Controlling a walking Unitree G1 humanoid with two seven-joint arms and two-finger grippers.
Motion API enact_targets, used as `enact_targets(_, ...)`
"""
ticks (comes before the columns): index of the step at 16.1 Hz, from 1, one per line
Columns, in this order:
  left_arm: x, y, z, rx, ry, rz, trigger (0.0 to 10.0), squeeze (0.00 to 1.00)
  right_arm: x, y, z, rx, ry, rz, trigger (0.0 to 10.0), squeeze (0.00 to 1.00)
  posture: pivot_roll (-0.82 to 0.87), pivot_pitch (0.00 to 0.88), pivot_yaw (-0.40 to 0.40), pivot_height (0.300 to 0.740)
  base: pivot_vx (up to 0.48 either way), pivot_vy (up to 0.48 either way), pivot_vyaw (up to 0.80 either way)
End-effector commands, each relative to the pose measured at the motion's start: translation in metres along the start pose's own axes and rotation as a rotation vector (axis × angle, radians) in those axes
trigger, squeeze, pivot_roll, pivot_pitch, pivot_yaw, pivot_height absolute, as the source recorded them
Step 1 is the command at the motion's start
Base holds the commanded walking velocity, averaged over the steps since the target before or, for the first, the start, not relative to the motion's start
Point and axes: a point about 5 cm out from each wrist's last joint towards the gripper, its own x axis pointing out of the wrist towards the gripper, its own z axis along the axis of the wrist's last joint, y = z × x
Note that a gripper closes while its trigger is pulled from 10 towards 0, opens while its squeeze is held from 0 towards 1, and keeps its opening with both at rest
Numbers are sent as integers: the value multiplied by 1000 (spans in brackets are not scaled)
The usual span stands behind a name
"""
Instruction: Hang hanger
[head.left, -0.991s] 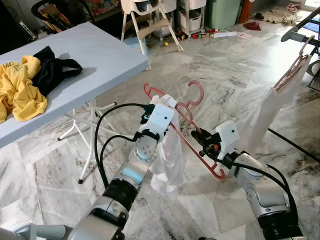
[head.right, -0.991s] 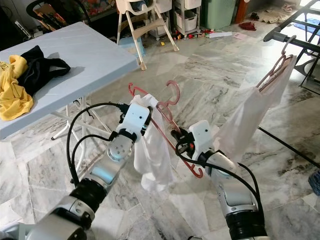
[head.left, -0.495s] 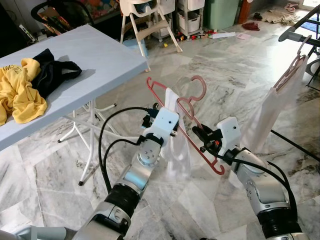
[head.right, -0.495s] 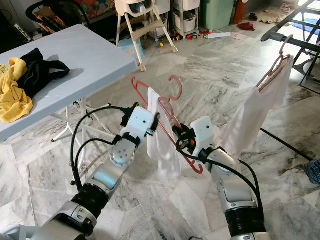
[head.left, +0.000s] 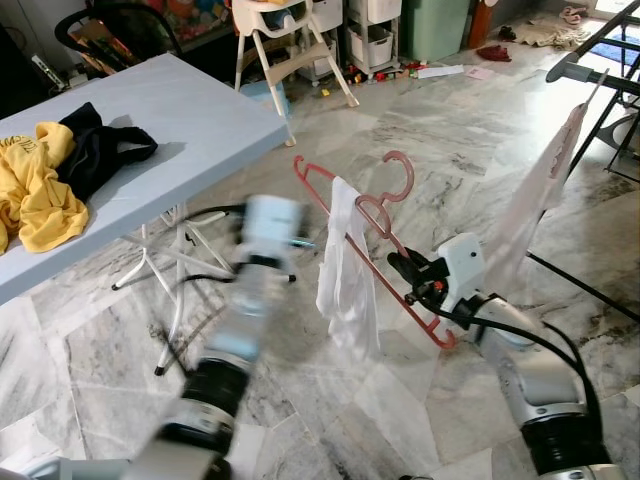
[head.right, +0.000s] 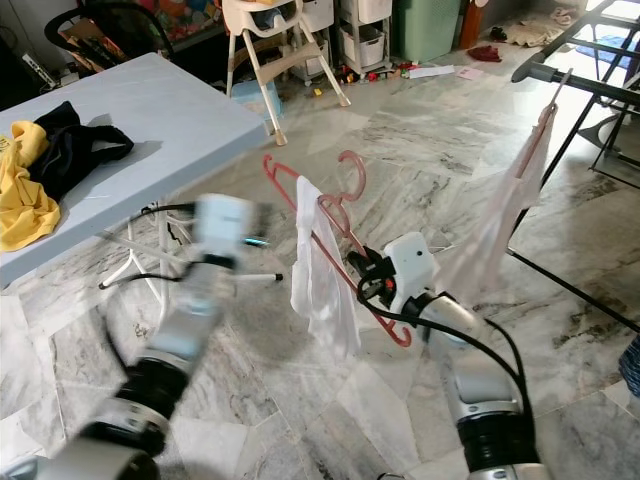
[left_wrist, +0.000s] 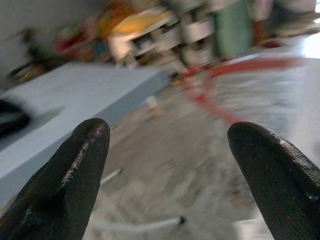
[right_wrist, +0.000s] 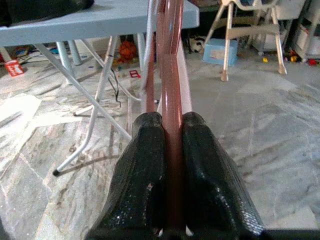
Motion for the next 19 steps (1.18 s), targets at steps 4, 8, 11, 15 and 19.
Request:
enact_targets(4, -8, 29, -40, -142, 207, 118, 10000, 1000, -1, -2, 53, -69, -165, 82, 10000, 0, -182, 80, 137, 740, 0, 0, 0)
enact_targets(8, -24, 38, -78, -227, 377, 161, 10000, 1000, -7, 4, 84, -113, -222, 157, 10000, 0, -195, 90, 131, 740, 0, 0, 0)
enact_targets(11, -27, 39, -91, -325, 460, 139, 10000, 1000, -14, 9, 97, -131, -233, 209, 10000, 0, -204, 88, 131, 740, 0, 0, 0)
enact_targets(15, -23, 18, -91, -710, 497, -4, 10000, 0, -21, 16, 102, -123, -221, 256, 10000, 0, -222, 87, 140, 740, 0, 0, 0)
enact_targets(19, -16, 34, -87, -709, 457, 38, 10000, 0, -30, 24, 102, -103, -201, 331, 10000, 0, -231, 87, 151, 740, 0, 0, 0)
